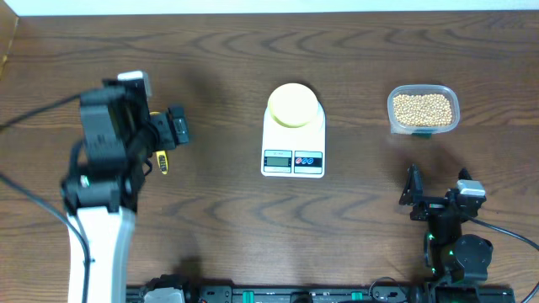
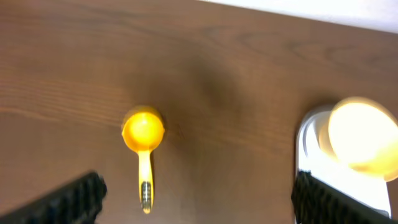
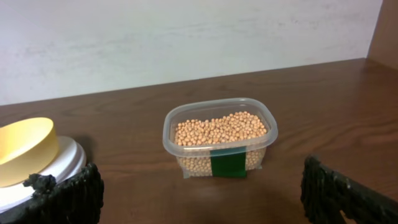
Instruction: Scoop item into bowl and weigh 50g on scale
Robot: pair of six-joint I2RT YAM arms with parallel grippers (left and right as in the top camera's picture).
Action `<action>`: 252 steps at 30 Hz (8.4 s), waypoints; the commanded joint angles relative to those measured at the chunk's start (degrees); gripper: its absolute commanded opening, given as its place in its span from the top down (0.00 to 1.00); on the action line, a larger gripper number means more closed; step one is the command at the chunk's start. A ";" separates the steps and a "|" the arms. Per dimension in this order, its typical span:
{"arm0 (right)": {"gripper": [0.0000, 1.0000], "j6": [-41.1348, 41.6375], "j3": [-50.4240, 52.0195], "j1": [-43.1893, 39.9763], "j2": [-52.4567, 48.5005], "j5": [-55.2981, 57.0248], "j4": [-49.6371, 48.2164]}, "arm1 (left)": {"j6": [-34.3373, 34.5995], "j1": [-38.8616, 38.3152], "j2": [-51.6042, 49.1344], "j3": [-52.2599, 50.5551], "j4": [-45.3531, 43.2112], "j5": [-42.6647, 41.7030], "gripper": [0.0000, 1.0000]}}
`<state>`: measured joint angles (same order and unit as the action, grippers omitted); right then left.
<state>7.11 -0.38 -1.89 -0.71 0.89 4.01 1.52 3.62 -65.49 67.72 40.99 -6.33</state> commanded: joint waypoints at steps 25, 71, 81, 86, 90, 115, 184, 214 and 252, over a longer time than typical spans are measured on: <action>0.01 -0.35 0.07 0.33 0.37 -0.15 0.22 | -7.04 13.55 -39.54 16.04 0.28 -3.69 0.09; 0.01 -0.35 0.09 0.33 0.37 -0.15 0.22 | -8.74 13.86 -52.81 13.16 -4.79 -3.06 0.52; 0.01 -0.35 0.07 0.33 0.37 -0.15 0.22 | -5.29 13.84 -52.61 13.16 -5.60 -3.96 0.54; 0.01 -0.35 0.07 0.33 0.37 -0.15 0.22 | -4.96 13.84 -52.83 13.09 -4.87 -4.22 0.56; 0.01 -0.35 0.09 0.33 0.37 -0.15 0.22 | -4.17 13.84 -53.24 13.07 -4.20 -4.37 0.59; 0.01 -0.35 0.09 0.33 0.37 -0.15 0.22 | 19.23 8.28 -32.96 14.93 -10.29 -8.87 0.92; 0.01 12.87 -54.53 0.85 -66.99 -60.43 -8.52 | 83.54 -24.61 -29.88 14.91 -27.65 -12.76 0.92; 0.69 23.71 -66.14 15.50 -93.18 -50.34 -27.36 | 82.99 -25.24 -29.99 14.91 -26.21 -15.21 0.92; 0.99 27.65 -66.40 2.19 -93.15 -55.78 -27.47 | 59.30 -25.11 -29.97 14.91 -25.90 -14.01 0.10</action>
<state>32.49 -65.39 4.45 -93.38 -54.28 -23.40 73.17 -21.98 -95.74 81.58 15.66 -21.93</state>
